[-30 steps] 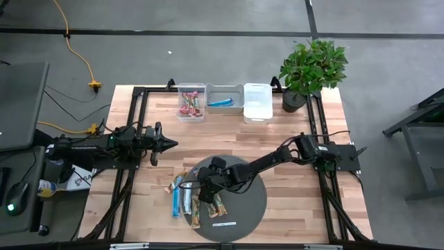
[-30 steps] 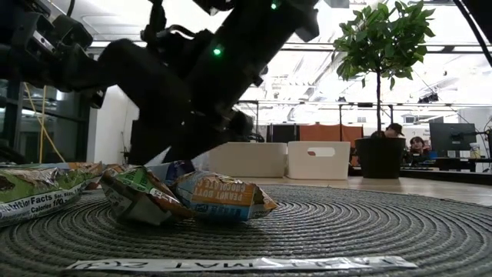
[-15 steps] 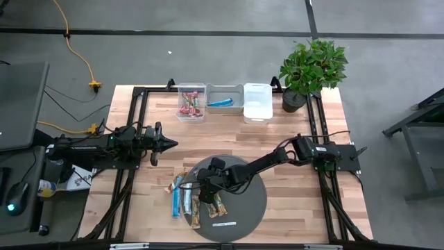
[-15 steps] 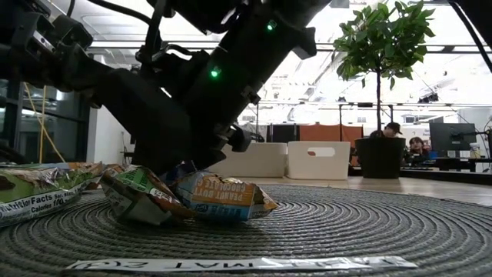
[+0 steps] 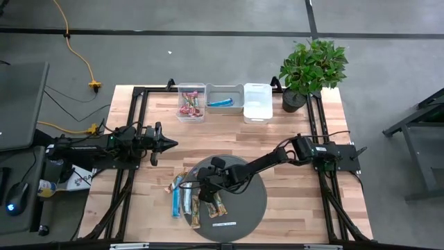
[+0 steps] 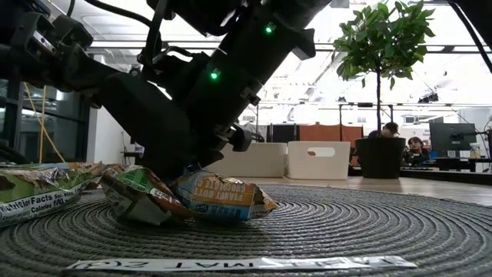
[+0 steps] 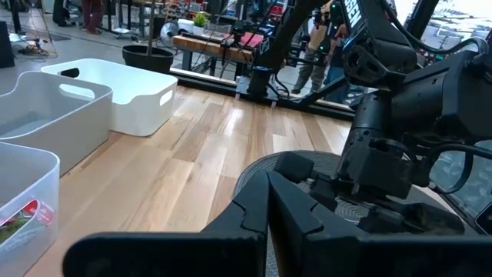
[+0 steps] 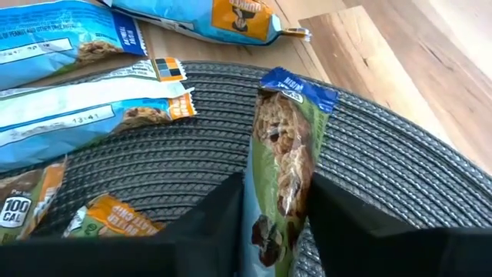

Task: Pick and place Granola Bars by type
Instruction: Put the blue granola bar into the gray bin

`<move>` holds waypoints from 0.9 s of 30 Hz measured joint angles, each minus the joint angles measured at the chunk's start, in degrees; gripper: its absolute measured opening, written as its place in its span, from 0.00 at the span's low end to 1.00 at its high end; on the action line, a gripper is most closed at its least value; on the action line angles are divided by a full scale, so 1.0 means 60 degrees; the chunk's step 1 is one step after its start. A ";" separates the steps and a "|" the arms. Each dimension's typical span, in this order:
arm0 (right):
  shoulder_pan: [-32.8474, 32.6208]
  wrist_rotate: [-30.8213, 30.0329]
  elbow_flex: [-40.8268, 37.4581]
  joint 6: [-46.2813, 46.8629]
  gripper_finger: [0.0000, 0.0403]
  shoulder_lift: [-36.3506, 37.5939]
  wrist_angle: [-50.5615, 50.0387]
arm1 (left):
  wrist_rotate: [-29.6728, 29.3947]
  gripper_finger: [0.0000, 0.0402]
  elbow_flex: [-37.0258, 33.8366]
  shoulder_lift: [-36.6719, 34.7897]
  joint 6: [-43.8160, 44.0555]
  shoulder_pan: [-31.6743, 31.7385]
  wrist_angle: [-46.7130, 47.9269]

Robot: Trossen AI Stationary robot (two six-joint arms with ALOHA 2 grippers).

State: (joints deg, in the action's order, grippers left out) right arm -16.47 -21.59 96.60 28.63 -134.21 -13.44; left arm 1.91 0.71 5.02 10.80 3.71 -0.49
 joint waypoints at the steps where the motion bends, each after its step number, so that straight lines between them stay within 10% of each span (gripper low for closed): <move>1: 0.0000 0.0010 0.0000 0.0019 0.28 0.0000 0.0002 | 0.0000 0.00 0.0000 0.0000 -0.0002 0.0000 0.0000; 27: 0.0336 -0.0600 0.0018 -0.1262 0.14 0.1450 0.2870 | -0.0001 0.00 0.0000 -0.0002 -0.0001 0.0001 0.0003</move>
State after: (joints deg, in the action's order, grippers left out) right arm -14.45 -25.19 96.71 21.07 -125.51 3.78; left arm 1.91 0.71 5.00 10.80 3.72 -0.47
